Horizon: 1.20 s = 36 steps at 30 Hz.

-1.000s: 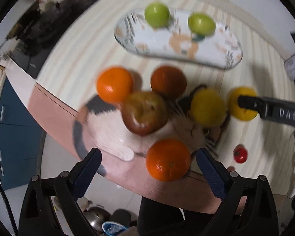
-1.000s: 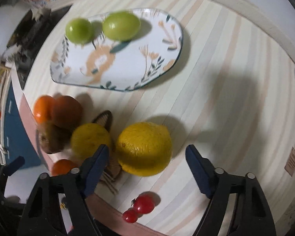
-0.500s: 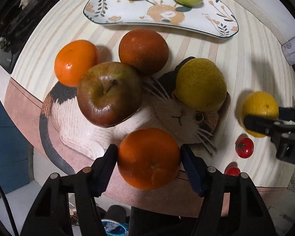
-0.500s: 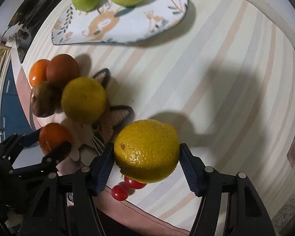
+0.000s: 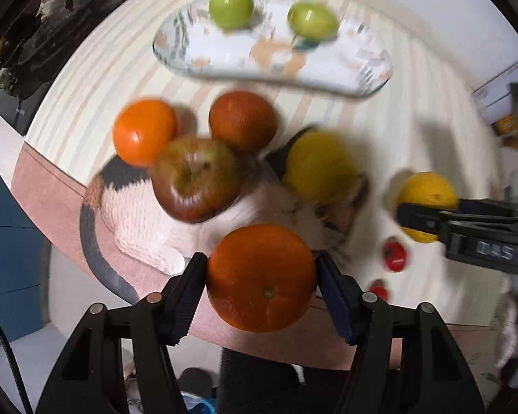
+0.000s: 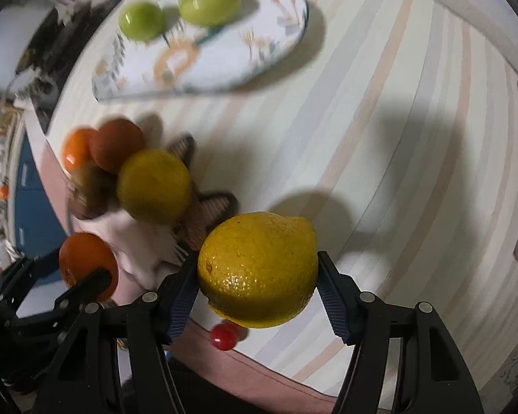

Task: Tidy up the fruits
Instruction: 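Place the orange and lemon on the plate beside the apples, release both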

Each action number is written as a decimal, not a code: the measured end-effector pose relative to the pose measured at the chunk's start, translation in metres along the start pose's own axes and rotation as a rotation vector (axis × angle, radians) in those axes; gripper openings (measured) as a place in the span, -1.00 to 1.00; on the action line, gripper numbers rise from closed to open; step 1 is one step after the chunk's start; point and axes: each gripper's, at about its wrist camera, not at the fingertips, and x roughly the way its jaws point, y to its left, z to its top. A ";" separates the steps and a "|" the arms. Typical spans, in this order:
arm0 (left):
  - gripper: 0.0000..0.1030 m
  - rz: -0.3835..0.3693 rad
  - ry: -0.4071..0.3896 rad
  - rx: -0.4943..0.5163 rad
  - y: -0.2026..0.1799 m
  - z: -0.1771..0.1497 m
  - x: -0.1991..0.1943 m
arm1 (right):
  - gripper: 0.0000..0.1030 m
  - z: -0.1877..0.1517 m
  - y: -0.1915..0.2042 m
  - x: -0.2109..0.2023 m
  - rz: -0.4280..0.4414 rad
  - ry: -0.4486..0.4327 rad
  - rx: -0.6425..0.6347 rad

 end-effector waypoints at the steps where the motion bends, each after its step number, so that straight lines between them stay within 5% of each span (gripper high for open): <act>1: 0.20 -0.016 -0.019 -0.001 0.001 0.004 -0.013 | 0.31 0.006 0.001 -0.011 0.010 -0.025 0.001; 6: 0.20 -0.071 -0.120 0.004 0.012 0.047 -0.067 | 0.31 0.048 0.013 -0.049 0.042 -0.109 0.002; 11: 0.20 -0.007 -0.176 0.017 0.031 0.116 -0.069 | 0.31 0.108 0.034 -0.045 0.056 -0.129 0.025; 19: 0.20 0.003 -0.025 -0.034 0.073 0.202 0.002 | 0.31 0.166 0.063 0.010 0.149 -0.061 0.074; 32: 0.22 -0.067 0.129 -0.080 0.090 0.231 0.055 | 0.33 0.188 0.107 0.067 0.175 -0.009 0.022; 36: 0.22 -0.075 0.147 -0.104 0.094 0.229 0.059 | 0.61 0.183 0.103 0.061 0.203 -0.003 0.029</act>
